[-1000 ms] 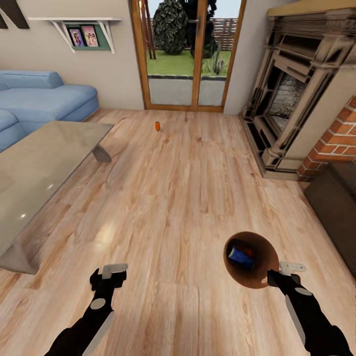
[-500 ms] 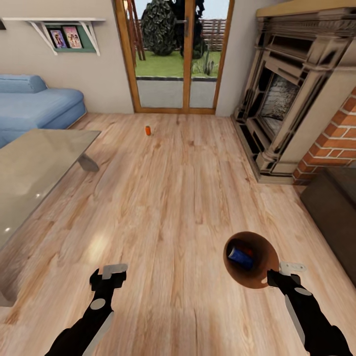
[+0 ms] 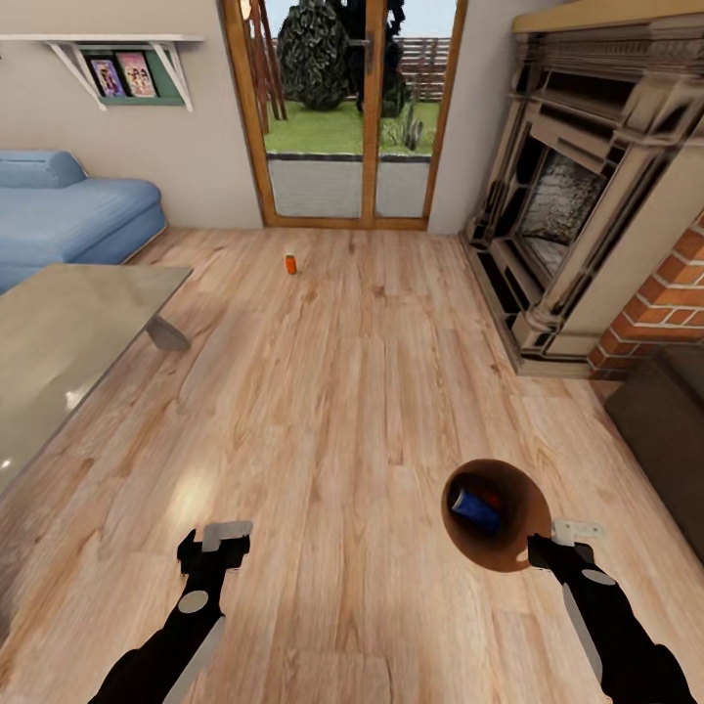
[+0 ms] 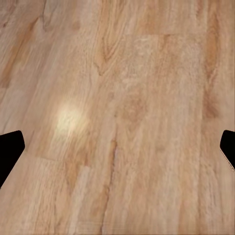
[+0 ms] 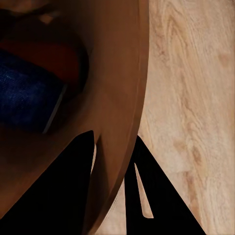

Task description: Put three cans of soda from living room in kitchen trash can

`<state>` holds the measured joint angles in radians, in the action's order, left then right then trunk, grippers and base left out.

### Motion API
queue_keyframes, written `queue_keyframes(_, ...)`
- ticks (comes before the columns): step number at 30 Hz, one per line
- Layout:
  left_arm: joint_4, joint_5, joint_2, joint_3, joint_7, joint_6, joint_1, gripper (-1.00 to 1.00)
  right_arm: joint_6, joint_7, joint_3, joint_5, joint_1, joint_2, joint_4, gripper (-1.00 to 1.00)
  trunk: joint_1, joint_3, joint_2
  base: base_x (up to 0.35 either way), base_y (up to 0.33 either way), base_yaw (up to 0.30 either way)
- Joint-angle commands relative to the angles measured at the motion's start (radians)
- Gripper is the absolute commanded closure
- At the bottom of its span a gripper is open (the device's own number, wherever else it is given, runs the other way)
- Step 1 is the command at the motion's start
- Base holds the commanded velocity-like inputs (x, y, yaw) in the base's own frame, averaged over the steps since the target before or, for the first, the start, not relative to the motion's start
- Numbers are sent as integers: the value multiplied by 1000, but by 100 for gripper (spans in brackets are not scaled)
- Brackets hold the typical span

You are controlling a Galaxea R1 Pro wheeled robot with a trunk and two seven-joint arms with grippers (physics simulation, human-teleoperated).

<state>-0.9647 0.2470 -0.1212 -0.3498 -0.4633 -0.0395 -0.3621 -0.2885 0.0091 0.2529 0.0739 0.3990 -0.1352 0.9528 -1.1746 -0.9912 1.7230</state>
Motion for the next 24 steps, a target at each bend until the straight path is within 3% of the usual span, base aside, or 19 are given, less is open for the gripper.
queue_keyframes(1, 0, 0, 0, 0, 0, 1, 0, -100, 0, 4, 0, -2, 1, 0, 1, 100, 0, 0, 0, 248, 0, 0)
queue_keyframes(11, 1, 0, 1, 0, 0, 3, 0, -100, 0, 4, -1, -3, 0, 1, -1, 100, 0, 0, 0, 248, 0, 24)
queue_keyframes(24, 1, 0, 1, 0, 0, 3, 0, -100, 1, 2, -3, 4, 0, 2, -3, 100, 0, 0, 0, 239, 0, 207)
